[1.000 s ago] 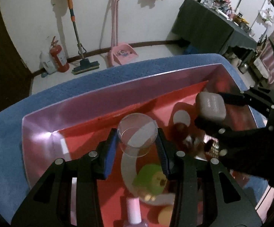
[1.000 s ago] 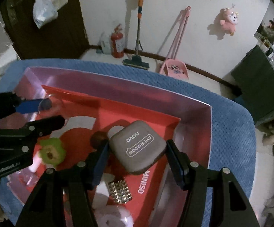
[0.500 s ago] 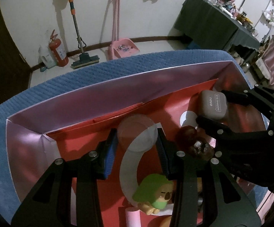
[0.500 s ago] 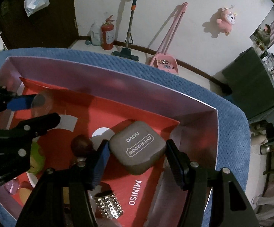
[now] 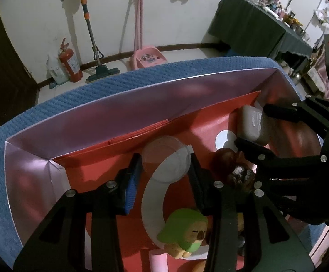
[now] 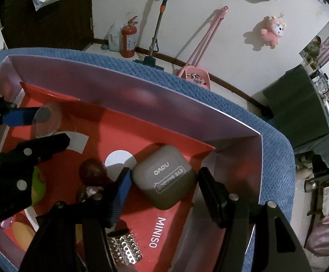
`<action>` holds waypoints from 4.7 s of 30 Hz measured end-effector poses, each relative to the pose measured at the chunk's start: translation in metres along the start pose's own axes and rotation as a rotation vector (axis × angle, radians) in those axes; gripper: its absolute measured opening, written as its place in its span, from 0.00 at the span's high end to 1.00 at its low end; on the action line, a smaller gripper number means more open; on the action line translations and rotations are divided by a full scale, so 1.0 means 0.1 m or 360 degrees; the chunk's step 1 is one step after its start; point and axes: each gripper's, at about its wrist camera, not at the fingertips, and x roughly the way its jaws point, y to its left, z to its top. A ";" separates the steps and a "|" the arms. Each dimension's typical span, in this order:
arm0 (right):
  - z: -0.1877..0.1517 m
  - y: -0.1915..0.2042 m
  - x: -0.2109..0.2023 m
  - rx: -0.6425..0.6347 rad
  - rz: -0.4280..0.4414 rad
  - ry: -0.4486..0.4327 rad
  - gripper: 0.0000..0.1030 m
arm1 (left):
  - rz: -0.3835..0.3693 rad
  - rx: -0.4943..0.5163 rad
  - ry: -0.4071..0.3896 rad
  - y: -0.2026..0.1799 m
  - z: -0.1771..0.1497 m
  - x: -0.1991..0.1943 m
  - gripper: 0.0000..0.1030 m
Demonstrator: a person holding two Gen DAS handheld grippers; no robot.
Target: Organize rigid objects
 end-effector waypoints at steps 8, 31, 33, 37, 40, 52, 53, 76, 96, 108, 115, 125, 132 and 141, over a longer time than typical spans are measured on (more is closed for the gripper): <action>0.00 0.02 -0.01 -0.0005 0.0001 0.0002 0.38 | -0.0016 -0.0014 0.0003 0.06 0.01 0.01 0.61; 0.02 0.02 -0.04 0.0017 -0.0001 0.0000 0.29 | -0.0029 -0.0025 -0.0056 -0.01 -0.02 -0.13 0.43; 0.01 -0.01 -0.06 0.0036 0.0004 -0.0006 0.28 | -0.0030 -0.0023 -0.0075 -0.03 -0.03 -0.18 0.42; 0.01 -0.06 -0.13 0.0055 0.0009 -0.0027 0.25 | -0.0024 -0.0046 -0.0117 -0.01 -0.07 -0.28 0.37; 0.00 -0.08 -0.22 0.0076 0.0020 -0.0061 0.22 | -0.0023 -0.0067 -0.0158 0.00 -0.11 -0.39 0.36; -0.27 -0.16 -1.01 0.0181 0.0054 -0.0425 0.02 | -0.0004 -0.0164 -0.0511 0.04 -0.53 -1.16 0.19; -0.33 -0.16 -1.10 0.0195 0.0058 -0.0479 0.02 | 0.0016 -0.0166 -0.0565 0.03 -0.61 -1.24 0.17; -1.41 0.19 -1.16 0.0376 0.0085 -0.1059 0.00 | 0.0358 -0.0150 -0.0962 -0.22 -1.51 -1.16 0.06; -1.48 0.20 -0.83 0.0398 0.0049 -0.1010 0.00 | 0.0350 -0.0236 -0.0851 -0.14 -1.59 -0.89 0.06; -1.48 0.20 -0.72 0.0417 0.0045 -0.0944 0.00 | 0.0352 -0.0251 -0.0828 -0.09 -1.59 -0.88 0.06; -1.47 0.20 -0.70 0.0406 0.0032 -0.0935 0.00 | 0.0360 -0.0244 -0.0812 -0.09 -1.57 -0.86 0.06; -1.47 0.20 -0.70 0.0402 0.0029 -0.0931 0.00 | 0.0361 -0.0244 -0.0810 -0.09 -1.57 -0.86 0.06; -1.47 0.20 -0.71 0.0401 0.0029 -0.0931 0.00 | 0.0360 -0.0245 -0.0810 -0.09 -1.57 -0.86 0.06; -1.46 0.19 -0.71 0.0401 0.0031 -0.0931 0.00 | 0.0360 -0.0244 -0.0809 -0.09 -1.57 -0.86 0.06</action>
